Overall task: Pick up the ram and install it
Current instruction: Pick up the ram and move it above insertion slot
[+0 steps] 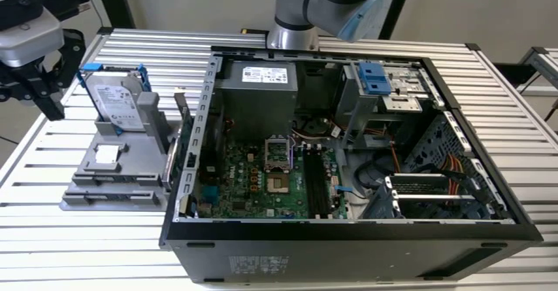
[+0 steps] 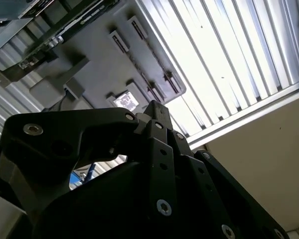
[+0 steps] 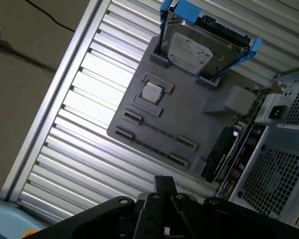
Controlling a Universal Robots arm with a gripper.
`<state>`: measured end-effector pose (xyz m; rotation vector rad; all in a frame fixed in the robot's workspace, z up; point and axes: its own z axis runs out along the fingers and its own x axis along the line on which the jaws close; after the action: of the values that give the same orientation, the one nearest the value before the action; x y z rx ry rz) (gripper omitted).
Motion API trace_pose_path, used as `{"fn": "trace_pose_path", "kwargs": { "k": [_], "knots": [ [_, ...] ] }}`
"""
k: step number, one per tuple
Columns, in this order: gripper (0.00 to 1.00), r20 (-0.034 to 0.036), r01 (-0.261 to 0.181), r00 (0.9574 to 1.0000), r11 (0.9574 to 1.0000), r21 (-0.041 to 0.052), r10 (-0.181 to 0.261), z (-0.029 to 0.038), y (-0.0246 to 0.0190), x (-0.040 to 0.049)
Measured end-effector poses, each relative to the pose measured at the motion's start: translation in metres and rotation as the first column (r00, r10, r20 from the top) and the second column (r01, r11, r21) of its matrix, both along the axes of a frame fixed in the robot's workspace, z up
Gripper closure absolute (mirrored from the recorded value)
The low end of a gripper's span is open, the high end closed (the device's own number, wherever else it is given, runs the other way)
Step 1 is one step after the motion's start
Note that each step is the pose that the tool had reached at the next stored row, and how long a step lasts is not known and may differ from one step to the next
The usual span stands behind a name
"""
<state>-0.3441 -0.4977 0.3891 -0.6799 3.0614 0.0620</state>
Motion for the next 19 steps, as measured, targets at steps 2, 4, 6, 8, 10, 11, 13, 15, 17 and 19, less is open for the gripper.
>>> {"fn": "trace_pose_path", "kwargs": {
  "k": [2,4,6,8,10,11,13,15,17,19],
  "knots": [
    [1.00,0.0000,-0.008,1.0000,1.0000,-0.0002,0.008,0.0000,0.0000,0.0000],
    [1.00,0.0000,-0.016,0.9999,0.9999,-0.0005,0.016,0.0000,0.0000,0.0000],
    [1.00,0.0000,-0.024,0.9997,0.9997,-0.0008,0.024,0.0000,0.0000,0.0000],
    [1.00,0.0000,-0.032,0.9995,0.9995,-0.0011,0.032,0.0000,0.0000,0.0000],
    [1.00,0.0000,-0.040,0.9992,0.9992,-0.0013,0.040,0.0000,0.0000,0.0000],
    [1.00,0.0000,-0.044,0.9990,0.9990,-0.0015,0.044,0.0000,0.0000,0.0000],
    [1.00,0.0000,-0.052,0.9986,0.9986,-0.0017,0.052,0.0000,0.0000,0.0000],
    [1.00,0.0000,-0.060,0.9982,0.9982,-0.0019,0.060,0.0000,0.0000,0.0000],
    [1.00,0.0000,-0.068,0.9977,0.9977,-0.0021,0.068,0.0000,0.0000,0.0000],
    [1.00,-0.0001,-0.075,0.9972,0.9972,-0.0023,0.075,0.0000,0.0000,0.0000]
  ]
}}
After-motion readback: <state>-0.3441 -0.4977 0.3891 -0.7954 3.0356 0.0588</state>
